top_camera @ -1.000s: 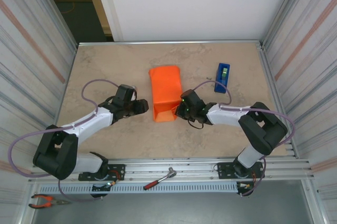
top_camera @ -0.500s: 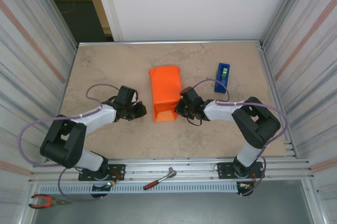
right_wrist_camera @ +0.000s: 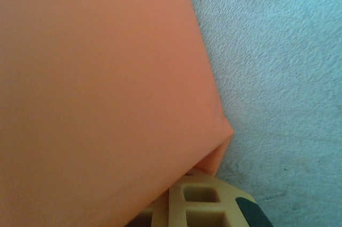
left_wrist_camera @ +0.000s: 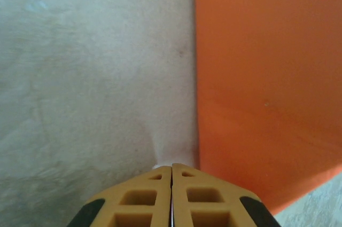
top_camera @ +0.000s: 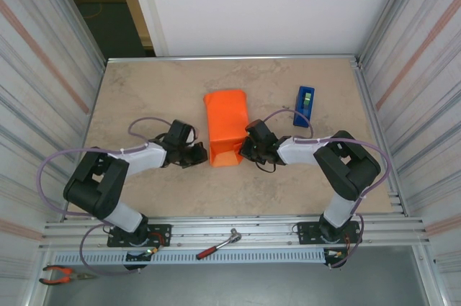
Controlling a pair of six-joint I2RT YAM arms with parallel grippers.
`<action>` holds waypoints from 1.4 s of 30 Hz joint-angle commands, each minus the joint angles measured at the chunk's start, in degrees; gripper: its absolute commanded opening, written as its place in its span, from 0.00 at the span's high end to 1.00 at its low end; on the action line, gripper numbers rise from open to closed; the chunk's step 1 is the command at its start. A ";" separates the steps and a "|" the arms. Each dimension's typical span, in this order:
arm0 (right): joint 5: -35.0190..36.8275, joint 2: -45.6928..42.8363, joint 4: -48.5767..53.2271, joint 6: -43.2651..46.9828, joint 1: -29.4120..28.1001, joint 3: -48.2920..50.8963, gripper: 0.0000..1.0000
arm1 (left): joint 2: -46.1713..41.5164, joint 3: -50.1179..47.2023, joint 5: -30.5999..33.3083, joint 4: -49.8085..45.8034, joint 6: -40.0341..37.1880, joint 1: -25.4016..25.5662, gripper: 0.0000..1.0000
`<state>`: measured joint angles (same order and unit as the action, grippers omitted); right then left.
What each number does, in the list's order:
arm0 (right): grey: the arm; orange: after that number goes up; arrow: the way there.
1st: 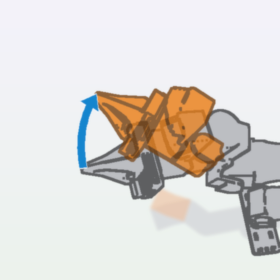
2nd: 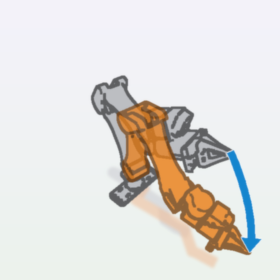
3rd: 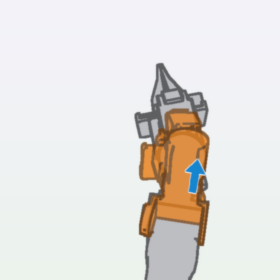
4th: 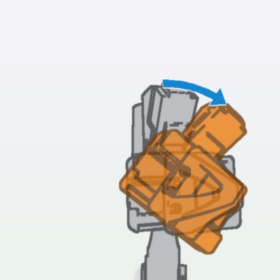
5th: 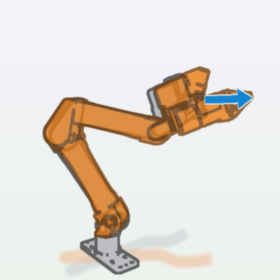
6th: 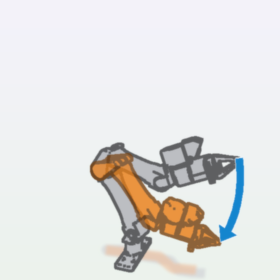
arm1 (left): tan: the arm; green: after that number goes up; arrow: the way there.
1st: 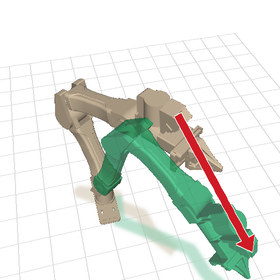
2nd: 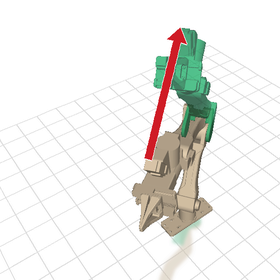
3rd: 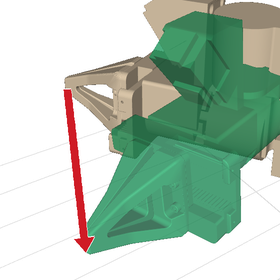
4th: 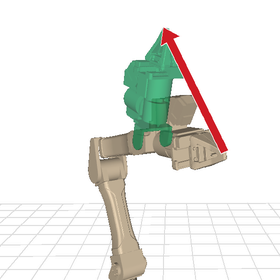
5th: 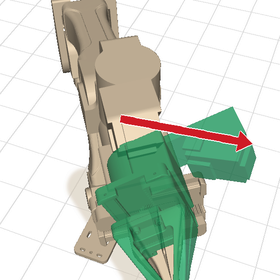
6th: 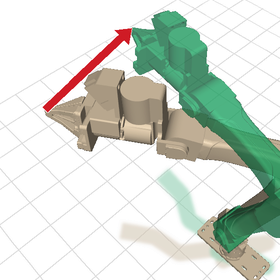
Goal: Wrap the gift box in paper
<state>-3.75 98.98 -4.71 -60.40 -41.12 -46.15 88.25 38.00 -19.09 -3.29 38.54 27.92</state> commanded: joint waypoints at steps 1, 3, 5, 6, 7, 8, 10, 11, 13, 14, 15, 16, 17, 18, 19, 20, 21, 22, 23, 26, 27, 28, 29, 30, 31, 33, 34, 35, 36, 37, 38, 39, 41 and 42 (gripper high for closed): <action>0.03 1.44 1.03 -0.13 0.24 0.29 1.00 | 1.52 -0.12 -0.68 1.47 1.41 1.15 0.91; 0.08 1.61 1.23 -0.37 0.25 0.36 1.00 | 2.14 0.10 -0.62 2.07 1.50 2.09 0.91; 0.10 1.72 1.37 -0.41 0.16 0.36 1.00 | 2.43 0.23 -0.59 3.14 1.59 3.00 0.91; 0.22 1.74 1.45 -0.41 0.03 0.37 1.00 | 2.46 0.37 -0.60 3.58 1.48 3.39 0.91; 0.20 1.82 1.46 -0.41 0.01 0.30 1.00 | 2.37 0.40 -0.63 4.37 1.54 3.66 0.91; 0.23 1.94 1.59 -0.41 -0.01 0.27 1.00 | 2.24 0.30 -0.68 5.36 1.53 4.04 0.91; 0.23 2.03 1.89 -0.31 -0.16 0.05 1.00 | 1.94 0.22 -0.71 7.36 1.64 4.49 0.91; 0.21 2.09 2.11 -0.17 -0.19 0.02 1.00 | 1.93 0.25 -0.83 8.19 1.68 4.66 0.91; 0.22 2.29 2.27 -0.16 -0.34 -0.12 1.00 | 1.97 0.35 -1.01 9.68 1.65 4.79 0.90; 0.28 2.35 2.33 -0.15 -0.33 -0.16 1.00 | 2.07 0.57 -1.12 10.40 1.54 4.86 0.90; 0.22 2.44 2.50 -0.15 -0.39 -0.22 1.00 | 2.07 0.58 -1.29 11.10 1.45 4.82 0.90; 0.31 2.53 2.51 -0.15 -0.49 -0.33 1.00 | 2.27 0.75 -1.37 11.60 1.36 4.83 0.90; 0.32 2.70 2.52 -0.15 -0.50 -0.30 1.00 | 2.51 0.94 -1.37 11.89 1.10 4.90 0.89; 0.32 2.75 2.51 -0.15 -0.54 -0.40 1.00 | 2.79 1.23 -1.45 12.19 0.92 4.87 0.89; 0.34 2.80 2.51 -0.15 -0.68 -0.39 1.00 | 3.11 1.37 -1.63 12.77 0.76 4.87 0.89; 0.41 2.88 2.49 -0.23 -0.76 -0.47 1.00 | 3.44 1.50 -2.03 13.51 0.81 4.93 0.89; 0.45 2.97 2.43 -0.22 -0.78 -0.56 1.00 | 3.74 1.56 -2.21 14.06 0.68 4.93 0.89; 0.53 3.04 2.51 -0.19 -0.89 -0.51 1.00 | 4.02 1.70 -2.43 14.58 0.43 4.88 0.89; 0.56 3.17 2.35 -0.32 -0.92 -0.52 1.00 | 4.32 1.98 -2.53 14.99 0.27 4.94 0.89; 0.49 3.44 2.25 -0.50 -1.15 -0.74 1.00 | 5.23 2.82 -2.71 15.95 -0.36 4.90 0.88; 0.56 3.50 2.25 -0.48 -1.25 -0.78 1.00 | 5.39 2.96 -2.81 16.47 -0.40 4.90 0.88; 0.55 3.68 2.25 -0.44 -1.25 -0.87 1.00 | 5.59 3.21 -2.97 17.00 -0.59 4.89 0.88; 0.51 3.84 2.25 -0.50 -1.44 -0.80 1.00 | 5.85 3.54 -2.88 17.53 -0.73 4.93 0.88; 0.43 3.90 2.21 -0.51 -1.42 -0.92 1.00 | 5.97 3.77 -2.81 17.79 -0.81 4.98 0.88; 0.50 3.94 2.24 -0.50 -1.47 -0.96 1.00 | 6.12 4.08 -2.47 18.20 -0.92 5.10 0.88; 0.37 3.95 2.18 -0.51 -1.48 -0.97 1.00 | 6.62 4.69 -1.89 18.56 -1.26 5.45 0.88; 0.41 3.93 2.08 -0.48 -1.56 -0.98 1.00 | 6.97 5.02 -1.61 18.58 -1.43 5.68 0.88; 0.42 3.94 2.08 -0.51 -1.58 -0.93 1.00 | 7.39 5.40 -1.39 18.74 -1.48 5.82 0.88; 0.43 3.87 2.12 -0.50 -1.58 -0.96 1.00 | 7.75 5.54 -1.14 18.91 -1.50 6.01 0.88; 0.50 3.85 2.11 -0.50 -1.58 -0.85 1.00 | 8.19 5.69 -0.76 19.16 -1.52 6.19 0.88; 0.50 3.81 2.08 -0.50 -1.51 -0.85 1.00 | 8.55 5.81 -0.55 19.51 -1.50 6.43 0.88; 0.45 3.73 2.16 -0.46 -1.59 -0.87 1.00 | 9.01 5.94 -0.28 19.92 -1.60 6.65 0.88; 0.60 3.50 2.25 -0.51 -1.60 -0.66 1.00 | 9.72 5.93 0.82 20.78 -1.94 7.26 0.88; 0.67 3.34 2.25 -0.52 -1.67 -0.57 1.00 | 10.09 5.96 1.48 21.06 -2.12 7.64 0.88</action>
<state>-3.29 100.49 -5.93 -60.45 -42.00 -47.18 97.19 42.59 -19.84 15.44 38.17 34.87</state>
